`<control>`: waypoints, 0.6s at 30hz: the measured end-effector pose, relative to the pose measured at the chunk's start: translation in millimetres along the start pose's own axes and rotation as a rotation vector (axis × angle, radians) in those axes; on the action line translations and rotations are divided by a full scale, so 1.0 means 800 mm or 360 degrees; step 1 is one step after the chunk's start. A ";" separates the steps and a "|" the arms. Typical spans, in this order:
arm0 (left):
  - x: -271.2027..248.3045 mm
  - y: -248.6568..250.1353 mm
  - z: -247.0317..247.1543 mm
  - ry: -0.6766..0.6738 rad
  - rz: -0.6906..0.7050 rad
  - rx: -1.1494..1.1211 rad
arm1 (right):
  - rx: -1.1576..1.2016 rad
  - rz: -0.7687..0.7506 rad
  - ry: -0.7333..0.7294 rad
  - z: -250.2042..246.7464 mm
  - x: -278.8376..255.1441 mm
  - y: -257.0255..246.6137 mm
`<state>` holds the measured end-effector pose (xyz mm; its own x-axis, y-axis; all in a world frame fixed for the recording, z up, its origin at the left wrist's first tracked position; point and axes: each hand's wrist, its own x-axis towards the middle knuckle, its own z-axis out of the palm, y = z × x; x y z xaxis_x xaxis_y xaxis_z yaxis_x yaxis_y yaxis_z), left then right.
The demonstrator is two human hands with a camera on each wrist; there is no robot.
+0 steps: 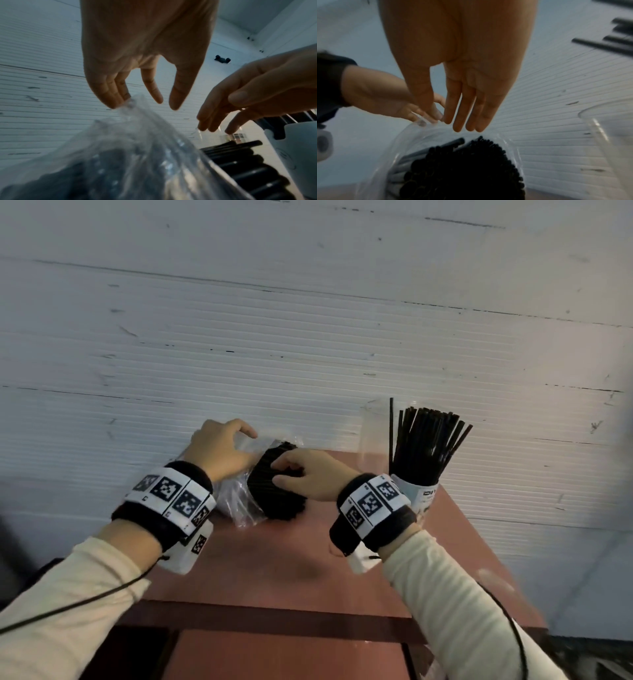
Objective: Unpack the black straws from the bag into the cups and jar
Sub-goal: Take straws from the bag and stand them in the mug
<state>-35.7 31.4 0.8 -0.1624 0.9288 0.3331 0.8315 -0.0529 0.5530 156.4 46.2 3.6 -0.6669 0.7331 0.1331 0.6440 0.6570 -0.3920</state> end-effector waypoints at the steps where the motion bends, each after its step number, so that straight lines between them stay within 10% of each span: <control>1: -0.001 -0.007 -0.001 -0.0064 -0.0027 0.0028 | -0.0067 -0.0006 -0.0086 0.006 0.008 -0.003; 18: -0.009 -0.037 -0.013 -0.0120 -0.0129 -0.0200 | -0.0139 -0.0149 -0.0062 0.039 0.045 -0.002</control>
<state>-65.1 22.7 -9.9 -0.1821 0.9566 0.2276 0.7435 -0.0175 0.6685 119.4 66.0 -19.1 -0.7387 0.6615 0.1291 0.6072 0.7364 -0.2984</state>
